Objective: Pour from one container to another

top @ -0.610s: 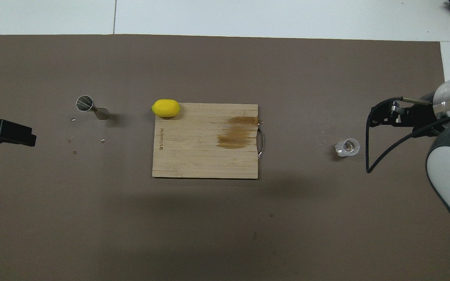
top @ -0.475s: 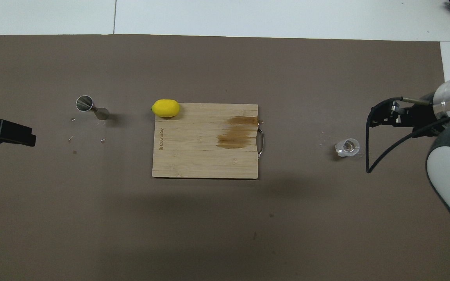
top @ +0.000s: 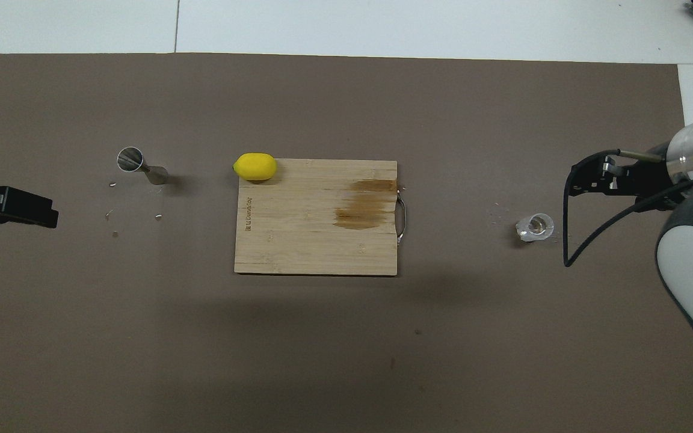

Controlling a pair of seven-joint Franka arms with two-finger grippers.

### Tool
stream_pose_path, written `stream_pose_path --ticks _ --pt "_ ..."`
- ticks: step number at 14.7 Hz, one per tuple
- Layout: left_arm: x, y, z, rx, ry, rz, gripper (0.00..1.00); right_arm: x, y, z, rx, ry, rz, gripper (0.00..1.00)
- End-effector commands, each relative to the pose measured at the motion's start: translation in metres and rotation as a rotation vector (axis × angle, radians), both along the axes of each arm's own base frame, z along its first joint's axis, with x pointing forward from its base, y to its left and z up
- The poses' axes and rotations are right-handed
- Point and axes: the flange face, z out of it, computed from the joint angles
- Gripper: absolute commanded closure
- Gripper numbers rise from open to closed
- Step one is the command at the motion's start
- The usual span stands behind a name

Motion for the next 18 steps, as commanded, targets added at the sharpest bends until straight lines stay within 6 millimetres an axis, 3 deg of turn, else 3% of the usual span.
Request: stream_pose_path --ticks 1,4,6,8,12,14,16,18 --pt "-0.011 0.000 0.001 0.013 -0.007 0.004 0.00 -0.001 -0.004 0.004 -0.003 0.001 0.018 0.00" --pt "-0.012 0.000 0.001 0.014 -0.002 0.012 0.00 -0.001 -0.004 0.004 -0.003 0.001 0.018 0.00" --pt "-0.015 -0.016 0.000 0.015 0.001 -0.010 0.00 -0.001 -0.004 0.004 -0.003 0.000 0.018 0.00" --pt "-0.015 -0.020 0.001 0.017 0.000 0.022 0.00 -0.001 -0.004 0.004 -0.003 0.000 0.018 0.00" --pt "-0.017 -0.008 0.013 -0.089 0.094 0.073 0.00 -0.001 -0.004 0.004 -0.003 0.001 0.018 0.00" --pt "-0.018 -0.013 0.018 -0.122 0.153 0.110 0.00 -0.001 -0.004 0.004 -0.003 0.001 0.018 0.00" --pt "-0.008 -0.017 0.024 -0.155 0.159 0.174 0.00 -0.001 -0.004 0.004 -0.003 0.001 0.018 0.00" --pt "0.013 0.003 0.005 -0.251 0.162 0.280 0.00 -0.001 -0.004 0.004 -0.003 0.001 0.018 0.00"
